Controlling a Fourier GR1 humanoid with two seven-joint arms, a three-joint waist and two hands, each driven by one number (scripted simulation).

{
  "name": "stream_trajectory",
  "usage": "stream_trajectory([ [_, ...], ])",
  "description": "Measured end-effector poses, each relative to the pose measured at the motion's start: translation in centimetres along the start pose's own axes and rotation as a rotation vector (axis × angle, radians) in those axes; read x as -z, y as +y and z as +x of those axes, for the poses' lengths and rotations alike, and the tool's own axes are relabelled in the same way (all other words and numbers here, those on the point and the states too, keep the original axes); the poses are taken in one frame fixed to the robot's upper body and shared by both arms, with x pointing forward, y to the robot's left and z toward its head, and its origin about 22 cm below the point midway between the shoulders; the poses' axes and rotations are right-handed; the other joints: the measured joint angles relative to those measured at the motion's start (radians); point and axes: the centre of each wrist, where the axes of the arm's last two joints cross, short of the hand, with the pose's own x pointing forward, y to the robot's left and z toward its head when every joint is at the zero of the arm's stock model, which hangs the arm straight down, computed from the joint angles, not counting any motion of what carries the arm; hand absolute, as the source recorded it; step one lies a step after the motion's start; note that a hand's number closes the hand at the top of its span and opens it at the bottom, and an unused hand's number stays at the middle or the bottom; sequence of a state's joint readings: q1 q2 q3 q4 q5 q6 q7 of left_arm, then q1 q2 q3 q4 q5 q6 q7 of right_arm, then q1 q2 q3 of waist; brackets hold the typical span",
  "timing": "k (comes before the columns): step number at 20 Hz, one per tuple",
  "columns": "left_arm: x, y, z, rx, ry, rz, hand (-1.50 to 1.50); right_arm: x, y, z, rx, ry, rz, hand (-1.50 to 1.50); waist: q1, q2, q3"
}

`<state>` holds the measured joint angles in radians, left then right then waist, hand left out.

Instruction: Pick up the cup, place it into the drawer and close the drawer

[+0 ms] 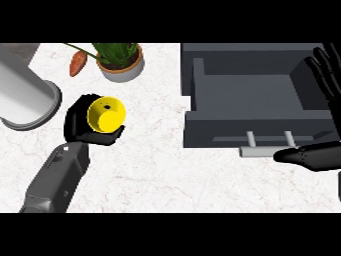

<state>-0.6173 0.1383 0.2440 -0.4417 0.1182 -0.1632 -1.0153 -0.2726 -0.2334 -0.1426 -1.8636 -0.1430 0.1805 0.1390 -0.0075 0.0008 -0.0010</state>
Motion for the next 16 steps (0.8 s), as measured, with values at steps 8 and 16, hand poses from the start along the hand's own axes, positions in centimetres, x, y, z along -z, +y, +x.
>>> stream_trajectory([
  [8,8.2,-7.5,4.2,-0.040,-0.098,-0.142,1.50,-0.3,-0.7,-0.5,-0.012,0.009,-0.022,-1.50,0.014,-0.007,0.002],
  [16,14.7,-15.7,11.3,-0.011,-0.098,-0.220,1.50,-0.5,-0.7,-1.3,-0.018,0.007,-0.025,-1.50,0.007,-0.006,0.002],
])
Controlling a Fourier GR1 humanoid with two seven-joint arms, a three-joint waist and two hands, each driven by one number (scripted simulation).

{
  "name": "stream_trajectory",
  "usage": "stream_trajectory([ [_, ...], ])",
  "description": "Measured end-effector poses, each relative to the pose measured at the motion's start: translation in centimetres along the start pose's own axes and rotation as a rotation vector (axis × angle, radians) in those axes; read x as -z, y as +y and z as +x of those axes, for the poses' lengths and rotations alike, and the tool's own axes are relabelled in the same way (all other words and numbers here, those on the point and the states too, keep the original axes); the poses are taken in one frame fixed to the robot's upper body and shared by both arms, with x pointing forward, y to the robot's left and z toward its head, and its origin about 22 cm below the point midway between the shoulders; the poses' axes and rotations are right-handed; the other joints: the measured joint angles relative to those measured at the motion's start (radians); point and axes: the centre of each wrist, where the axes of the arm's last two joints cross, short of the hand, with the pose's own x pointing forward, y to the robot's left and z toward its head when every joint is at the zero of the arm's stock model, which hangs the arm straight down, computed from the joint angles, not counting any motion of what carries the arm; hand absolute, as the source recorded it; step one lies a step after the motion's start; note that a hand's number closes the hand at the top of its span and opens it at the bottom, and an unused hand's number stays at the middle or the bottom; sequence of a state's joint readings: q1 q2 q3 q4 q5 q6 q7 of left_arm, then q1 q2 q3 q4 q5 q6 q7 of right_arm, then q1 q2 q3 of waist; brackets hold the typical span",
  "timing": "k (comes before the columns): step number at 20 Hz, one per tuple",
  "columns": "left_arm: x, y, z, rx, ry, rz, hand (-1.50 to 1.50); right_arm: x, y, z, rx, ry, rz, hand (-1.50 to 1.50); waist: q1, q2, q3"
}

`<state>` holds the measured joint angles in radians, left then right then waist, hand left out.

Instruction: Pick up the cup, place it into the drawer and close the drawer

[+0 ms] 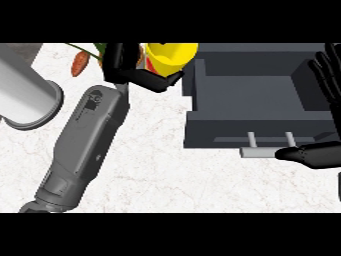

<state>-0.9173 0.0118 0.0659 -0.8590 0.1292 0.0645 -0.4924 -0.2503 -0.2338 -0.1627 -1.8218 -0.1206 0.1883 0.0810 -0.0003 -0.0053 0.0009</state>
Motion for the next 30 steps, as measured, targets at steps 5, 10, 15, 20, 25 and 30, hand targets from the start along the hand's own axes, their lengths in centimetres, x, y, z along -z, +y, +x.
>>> stream_trajectory([
  [5,4.3,-3.9,2.9,0.050,0.031,0.000,1.50,0.6,0.2,0.4,0.001,-0.011,0.003,-1.50,-0.018,0.005,0.000],
  [10,6.3,-6.5,3.2,0.110,0.147,0.003,1.50,0.7,0.8,0.4,0.012,-0.022,0.017,-1.50,-0.043,0.013,0.000],
  [15,6.8,-7.5,2.2,0.186,0.248,0.003,1.50,1.0,1.1,0.7,0.023,-0.040,0.031,-1.50,-0.071,0.022,0.001],
  [20,6.3,-7.7,1.0,0.256,0.351,-0.052,1.50,1.8,1.5,0.8,0.035,-0.061,0.062,-1.50,-0.109,0.032,0.001],
  [25,4.9,-7.2,-0.6,0.307,0.436,-0.116,1.50,2.6,2.1,1.3,0.045,-0.082,0.103,-1.50,-0.155,0.045,0.002],
  [30,4.1,-7.1,-1.4,0.305,0.455,-0.133,-1.50,3.4,2.7,1.4,0.060,-0.101,0.151,-1.50,-0.193,0.054,0.002],
])
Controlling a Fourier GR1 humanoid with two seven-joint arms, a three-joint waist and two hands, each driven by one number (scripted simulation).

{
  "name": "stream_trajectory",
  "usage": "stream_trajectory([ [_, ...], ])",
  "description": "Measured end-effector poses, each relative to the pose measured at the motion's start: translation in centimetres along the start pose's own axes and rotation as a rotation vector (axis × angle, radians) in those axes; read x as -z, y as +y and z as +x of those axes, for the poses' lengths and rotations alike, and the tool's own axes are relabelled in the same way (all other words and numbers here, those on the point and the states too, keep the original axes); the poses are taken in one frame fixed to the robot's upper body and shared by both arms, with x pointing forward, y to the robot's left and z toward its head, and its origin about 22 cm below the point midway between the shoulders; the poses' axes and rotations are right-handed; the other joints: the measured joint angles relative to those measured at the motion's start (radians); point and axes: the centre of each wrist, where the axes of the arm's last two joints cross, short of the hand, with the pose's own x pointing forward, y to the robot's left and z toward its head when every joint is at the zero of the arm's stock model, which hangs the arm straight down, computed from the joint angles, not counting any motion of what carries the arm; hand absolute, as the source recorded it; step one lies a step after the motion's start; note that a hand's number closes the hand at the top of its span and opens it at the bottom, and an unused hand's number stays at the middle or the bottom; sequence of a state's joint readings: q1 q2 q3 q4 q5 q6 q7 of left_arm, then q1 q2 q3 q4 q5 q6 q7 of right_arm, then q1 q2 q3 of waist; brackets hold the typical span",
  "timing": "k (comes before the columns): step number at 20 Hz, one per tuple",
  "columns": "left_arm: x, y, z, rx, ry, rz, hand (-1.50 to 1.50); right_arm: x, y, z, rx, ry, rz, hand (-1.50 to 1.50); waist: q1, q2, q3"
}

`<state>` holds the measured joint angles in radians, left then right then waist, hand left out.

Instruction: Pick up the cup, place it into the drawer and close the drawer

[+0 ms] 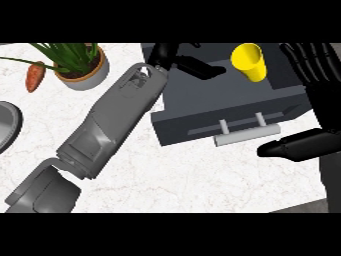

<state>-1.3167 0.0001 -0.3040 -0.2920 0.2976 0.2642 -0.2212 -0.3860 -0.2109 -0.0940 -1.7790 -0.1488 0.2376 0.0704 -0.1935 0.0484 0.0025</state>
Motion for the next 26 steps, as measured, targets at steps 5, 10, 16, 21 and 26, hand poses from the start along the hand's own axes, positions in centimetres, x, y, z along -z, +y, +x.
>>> stream_trajectory([
  [5,-0.4,0.0,-0.6,-0.108,-0.035,0.020,-1.50,0.7,1.6,-0.2,0.082,-0.022,0.120,1.50,-0.019,0.005,-0.001],
  [10,-0.5,-0.1,-0.1,-0.245,-0.134,0.030,-1.50,1.2,3.1,-0.2,0.155,-0.026,0.335,1.50,-0.010,0.001,-0.002],
  [16,-0.3,0.0,0.7,-0.332,-0.202,0.108,-1.50,0.7,3.4,-0.3,0.023,0.122,0.594,-1.50,0.029,-0.013,-0.003],
  [21,-0.2,0.1,0.5,-0.357,-0.204,0.154,-1.50,-1.1,2.8,-0.8,-0.189,0.248,0.651,-1.50,0.081,-0.026,-0.002],
  [26,-0.7,0.3,-0.8,-0.396,-0.215,0.178,-1.50,-2.5,3.8,-3.0,-0.367,0.330,0.617,-1.50,0.135,-0.033,-0.002],
])
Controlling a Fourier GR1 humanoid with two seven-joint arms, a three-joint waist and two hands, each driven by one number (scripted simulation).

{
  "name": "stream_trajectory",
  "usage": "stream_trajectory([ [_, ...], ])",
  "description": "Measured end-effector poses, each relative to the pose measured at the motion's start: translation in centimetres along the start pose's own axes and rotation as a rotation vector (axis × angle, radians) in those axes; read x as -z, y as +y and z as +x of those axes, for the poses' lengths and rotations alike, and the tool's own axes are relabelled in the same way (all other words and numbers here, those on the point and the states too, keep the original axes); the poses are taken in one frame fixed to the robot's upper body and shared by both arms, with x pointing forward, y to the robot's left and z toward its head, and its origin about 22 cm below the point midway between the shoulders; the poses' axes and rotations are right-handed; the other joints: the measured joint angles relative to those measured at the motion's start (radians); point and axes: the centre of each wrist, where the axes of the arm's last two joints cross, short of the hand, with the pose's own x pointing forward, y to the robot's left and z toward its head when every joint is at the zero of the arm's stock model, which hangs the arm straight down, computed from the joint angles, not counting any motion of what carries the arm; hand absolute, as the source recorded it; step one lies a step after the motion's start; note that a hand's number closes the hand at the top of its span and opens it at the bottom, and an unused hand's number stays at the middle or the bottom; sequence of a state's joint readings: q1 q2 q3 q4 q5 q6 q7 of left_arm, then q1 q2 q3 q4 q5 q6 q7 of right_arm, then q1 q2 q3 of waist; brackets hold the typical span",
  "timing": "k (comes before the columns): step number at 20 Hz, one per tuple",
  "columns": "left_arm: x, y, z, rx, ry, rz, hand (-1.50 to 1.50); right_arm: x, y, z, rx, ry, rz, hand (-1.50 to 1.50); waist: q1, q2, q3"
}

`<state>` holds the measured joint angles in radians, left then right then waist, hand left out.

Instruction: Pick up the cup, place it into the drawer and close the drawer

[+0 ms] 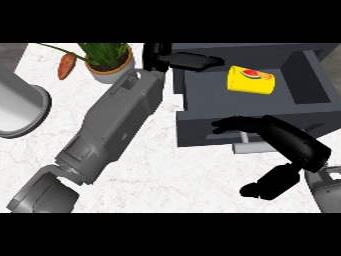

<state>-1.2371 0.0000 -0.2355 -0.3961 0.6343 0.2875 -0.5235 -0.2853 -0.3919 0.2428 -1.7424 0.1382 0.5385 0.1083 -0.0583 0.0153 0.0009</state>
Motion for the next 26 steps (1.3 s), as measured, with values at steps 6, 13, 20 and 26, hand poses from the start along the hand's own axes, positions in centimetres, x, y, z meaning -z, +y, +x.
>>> stream_trajectory([
  [6,-0.9,1.4,-1.0,-0.057,-0.005,0.004,-1.50,2.7,3.4,-4.5,-0.072,0.142,0.036,-1.50,0.058,-0.004,0.000],
  [13,-1.9,3.8,-1.7,-0.093,-0.013,0.017,-1.50,5.6,4.2,-10.6,-0.127,0.265,0.067,1.50,0.121,-0.004,0.001],
  [20,-3.1,6.6,-1.9,-0.115,-0.014,0.009,-1.50,6.9,0.5,-13.5,-0.116,0.249,-0.075,1.50,0.165,0.001,0.002],
  [26,-4.1,9.1,-1.8,-0.126,-0.006,-0.016,-1.50,6.9,-4.0,-13.9,-0.064,0.230,-0.205,1.50,0.198,0.011,0.008],
])
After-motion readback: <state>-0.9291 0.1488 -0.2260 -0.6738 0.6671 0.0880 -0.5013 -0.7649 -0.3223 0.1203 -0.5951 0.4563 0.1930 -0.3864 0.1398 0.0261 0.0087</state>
